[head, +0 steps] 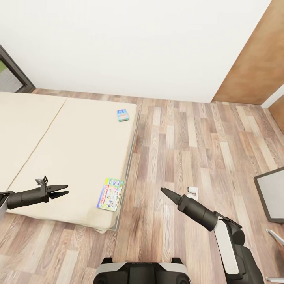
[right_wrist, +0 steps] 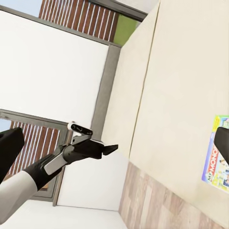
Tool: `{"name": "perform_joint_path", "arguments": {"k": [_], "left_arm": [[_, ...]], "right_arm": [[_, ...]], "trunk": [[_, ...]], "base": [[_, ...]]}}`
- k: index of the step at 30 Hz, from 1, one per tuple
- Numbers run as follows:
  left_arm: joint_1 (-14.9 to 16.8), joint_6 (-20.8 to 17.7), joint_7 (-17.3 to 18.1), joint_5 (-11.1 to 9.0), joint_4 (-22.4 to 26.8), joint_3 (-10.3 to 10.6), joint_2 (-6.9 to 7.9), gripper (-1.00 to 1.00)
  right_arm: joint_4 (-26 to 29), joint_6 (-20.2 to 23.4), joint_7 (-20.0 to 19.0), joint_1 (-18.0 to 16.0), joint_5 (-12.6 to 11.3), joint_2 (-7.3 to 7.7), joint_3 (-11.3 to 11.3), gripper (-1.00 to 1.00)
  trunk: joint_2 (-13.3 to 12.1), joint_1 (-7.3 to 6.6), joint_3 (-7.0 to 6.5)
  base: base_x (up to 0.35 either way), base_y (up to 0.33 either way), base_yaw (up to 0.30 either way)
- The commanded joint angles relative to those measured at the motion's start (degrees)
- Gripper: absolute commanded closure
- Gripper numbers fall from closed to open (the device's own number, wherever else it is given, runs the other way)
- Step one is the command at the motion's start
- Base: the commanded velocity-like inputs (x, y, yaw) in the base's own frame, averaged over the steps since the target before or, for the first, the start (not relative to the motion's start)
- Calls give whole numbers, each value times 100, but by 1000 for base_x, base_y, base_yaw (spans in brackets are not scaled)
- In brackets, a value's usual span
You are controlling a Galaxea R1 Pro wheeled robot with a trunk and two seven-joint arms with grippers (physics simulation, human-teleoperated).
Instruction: Put all the toys in the child's room - the three board games (two on the bed and one on the table), the two jigsaw puzzles on the table, and the tennis ball on the table - inside the toy box on the table in the child's room.
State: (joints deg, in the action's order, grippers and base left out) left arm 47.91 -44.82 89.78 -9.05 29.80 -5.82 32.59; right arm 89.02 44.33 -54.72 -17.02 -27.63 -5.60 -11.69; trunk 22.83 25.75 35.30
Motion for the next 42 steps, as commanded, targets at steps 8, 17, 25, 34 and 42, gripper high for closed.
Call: {"name": "perform_joint_path", "arguments": {"k": [8,17,25,34,42], "left_arm": [[5,-61,22,0,0,2,1,-100],[5,-61,22,0,0,2,1,-100],[6,-62,22,2,0,2,1,-100],[2,-62,22,4,0,2,1,-100],[2,-62,22,4,0,2,0,-100]], "right_arm": [[1,32,-10,-3,-9,-11,-9,-100],[1,32,-17,-3,-8,-12,-15,-100],[1,32,-6,-3,-9,-12,-9,-100],[1,32,-11,-3,-7,-12,-9,-100],[1,-94,-5,-3,-12,-12,-9,-100]], "trunk": [[8,3,-69],[8,3,-153],[8,3,-228],[8,3,-313],[8,3,-388]], "base": [[0,0,0],[0,0,0],[0,0,0],[0,0,0],[0,0,0]]}}
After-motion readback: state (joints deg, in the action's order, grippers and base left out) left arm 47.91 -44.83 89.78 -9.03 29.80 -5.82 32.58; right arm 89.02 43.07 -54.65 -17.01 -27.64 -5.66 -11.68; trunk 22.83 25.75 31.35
